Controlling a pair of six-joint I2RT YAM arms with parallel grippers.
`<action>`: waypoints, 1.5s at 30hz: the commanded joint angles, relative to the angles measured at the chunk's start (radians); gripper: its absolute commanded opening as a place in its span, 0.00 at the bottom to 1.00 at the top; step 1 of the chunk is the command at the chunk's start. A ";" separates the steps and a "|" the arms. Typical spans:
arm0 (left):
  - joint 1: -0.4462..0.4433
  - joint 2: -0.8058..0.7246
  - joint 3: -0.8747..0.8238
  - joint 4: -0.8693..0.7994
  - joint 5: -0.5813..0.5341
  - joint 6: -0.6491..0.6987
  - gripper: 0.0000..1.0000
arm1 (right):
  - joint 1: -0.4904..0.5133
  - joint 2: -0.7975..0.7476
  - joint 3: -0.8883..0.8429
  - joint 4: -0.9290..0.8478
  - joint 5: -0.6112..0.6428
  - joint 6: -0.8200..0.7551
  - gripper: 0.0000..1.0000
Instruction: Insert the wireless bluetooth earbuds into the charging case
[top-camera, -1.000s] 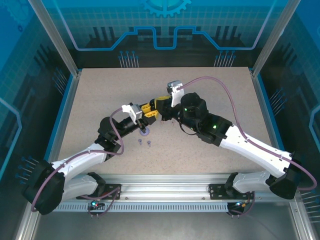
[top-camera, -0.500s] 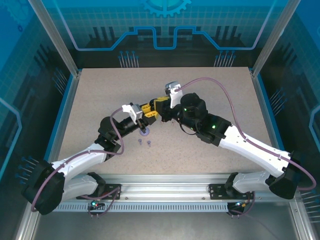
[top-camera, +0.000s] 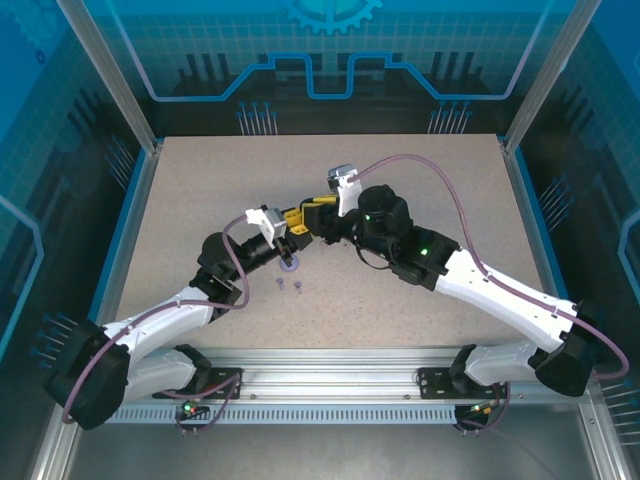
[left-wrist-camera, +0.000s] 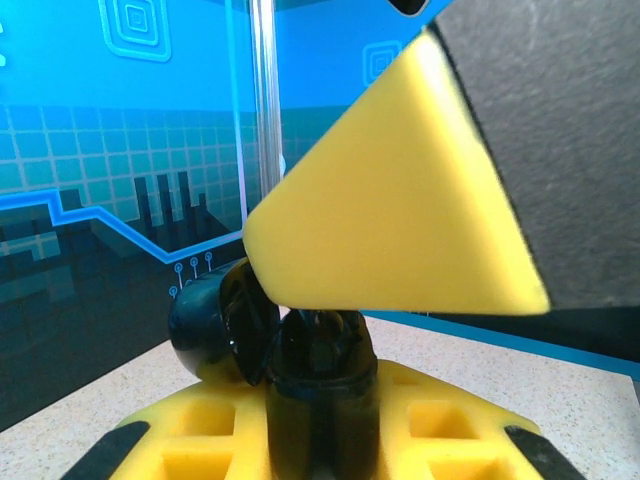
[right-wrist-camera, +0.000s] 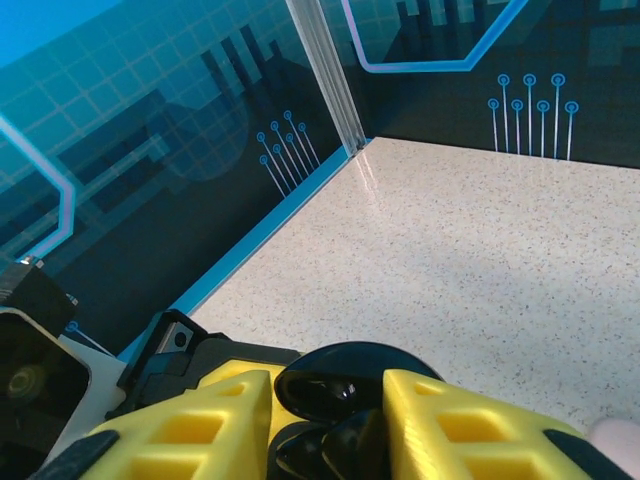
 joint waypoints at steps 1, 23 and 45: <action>-0.014 -0.007 0.042 0.053 0.034 0.022 0.00 | -0.003 -0.024 0.005 -0.004 -0.015 0.032 0.39; -0.014 -0.014 0.033 0.037 0.053 0.024 0.00 | -0.154 0.015 0.272 -0.333 -0.074 0.064 0.56; -0.034 -0.022 0.073 -0.061 0.078 0.061 0.00 | -0.222 0.344 0.566 -0.649 -0.333 -0.009 0.15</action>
